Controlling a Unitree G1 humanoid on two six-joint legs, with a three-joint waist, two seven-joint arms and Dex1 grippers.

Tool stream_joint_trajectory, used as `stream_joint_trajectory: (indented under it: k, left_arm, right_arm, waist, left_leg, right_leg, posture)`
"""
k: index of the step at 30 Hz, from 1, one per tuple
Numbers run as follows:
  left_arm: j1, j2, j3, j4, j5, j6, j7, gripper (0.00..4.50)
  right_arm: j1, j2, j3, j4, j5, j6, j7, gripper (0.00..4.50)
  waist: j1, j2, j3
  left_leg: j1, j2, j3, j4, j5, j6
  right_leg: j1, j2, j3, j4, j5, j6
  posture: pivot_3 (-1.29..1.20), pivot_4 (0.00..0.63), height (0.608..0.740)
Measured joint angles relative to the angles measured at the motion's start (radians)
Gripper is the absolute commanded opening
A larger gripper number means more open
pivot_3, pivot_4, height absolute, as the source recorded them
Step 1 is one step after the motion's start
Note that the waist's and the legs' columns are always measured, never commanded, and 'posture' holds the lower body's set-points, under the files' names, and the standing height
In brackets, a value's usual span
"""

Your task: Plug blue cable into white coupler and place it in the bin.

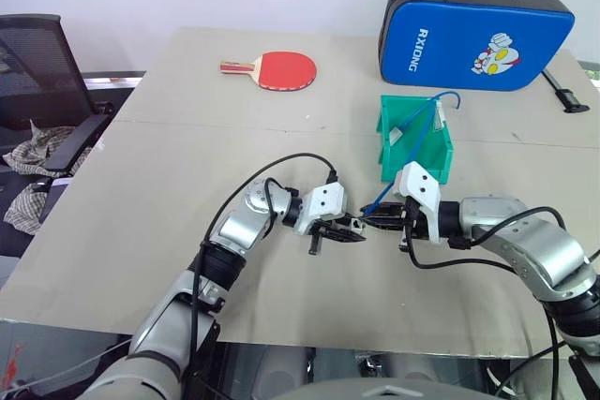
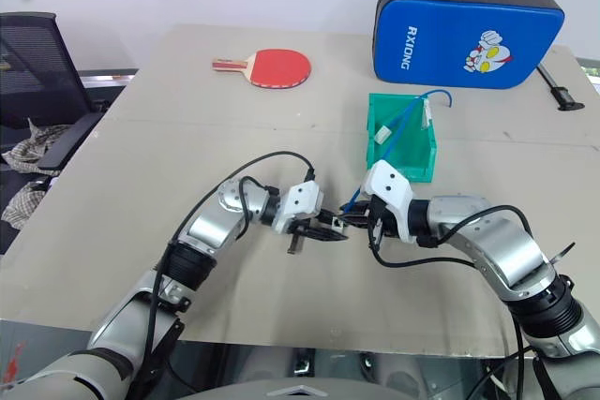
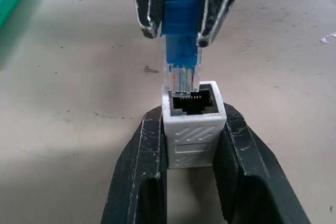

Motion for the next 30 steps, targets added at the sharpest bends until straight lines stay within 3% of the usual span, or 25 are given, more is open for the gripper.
stream_joint_trajectory:
  k: [19,23,28,30]
  left_arm:
    - [0.008,-0.013,0.000,0.004,0.023,-0.030,0.011,0.58]
    - [0.019,-0.007,0.009,0.003,0.032,-0.040,0.019,0.58]
    - [0.058,-0.002,0.027,-0.045,0.024,-0.014,0.040,0.58]
    - [0.064,-0.002,0.031,-0.059,0.018,-0.003,0.042,0.58]
  right_arm:
    - [-0.069,-0.012,0.110,0.042,-0.181,-0.043,0.133,0.00]
    - [-0.064,0.042,0.089,0.090,-0.188,-0.076,0.137,0.00]
    - [0.021,0.124,0.006,0.143,-0.157,-0.090,0.087,2.03]
    - [0.042,0.137,-0.018,0.134,-0.149,-0.088,0.069,2.03]
  waist:
    - [0.001,0.000,-0.001]
    - [0.000,-0.002,-0.004]
    - [-0.006,-0.002,-0.003]
    - [-0.005,-0.002,-0.003]
  left_leg:
    - [0.004,0.000,0.000,0.000,0.000,0.000]
    - [0.008,0.000,-0.001,0.000,0.000,0.000]
    - [0.007,0.001,-0.001,0.000,0.000,0.000]
    - [0.006,0.001,-0.001,0.000,0.000,0.000]
  right_leg:
    - [0.004,-0.001,0.000,0.000,0.000,0.000]
    - [0.007,0.000,0.000,0.000,0.000,0.000]
    - [0.006,0.000,0.000,0.001,0.000,0.000]
    - [0.006,0.000,0.000,0.001,0.000,0.000]
  posture:
    - [0.00,0.150,0.729]
    - [0.00,0.150,0.729]
    - [0.00,0.150,0.729]
    - [0.00,0.150,0.729]
